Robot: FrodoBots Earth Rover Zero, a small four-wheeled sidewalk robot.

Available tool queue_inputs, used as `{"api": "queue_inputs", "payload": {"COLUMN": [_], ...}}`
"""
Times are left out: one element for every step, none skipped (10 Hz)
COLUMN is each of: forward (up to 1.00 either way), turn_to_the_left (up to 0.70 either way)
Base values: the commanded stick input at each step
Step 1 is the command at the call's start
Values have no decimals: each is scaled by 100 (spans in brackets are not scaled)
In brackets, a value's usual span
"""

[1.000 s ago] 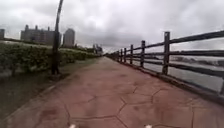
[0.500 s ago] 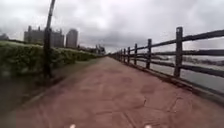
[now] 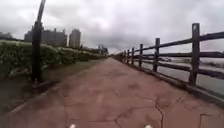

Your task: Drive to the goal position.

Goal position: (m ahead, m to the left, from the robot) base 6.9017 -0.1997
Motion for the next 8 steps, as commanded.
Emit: {"api": "queue_inputs", "payload": {"forward": [98, 98, 98, 98, 98, 98, 98, 98], "turn_to_the_left": [0, 0, -17, -33, -37, -39, -39, -39]}}
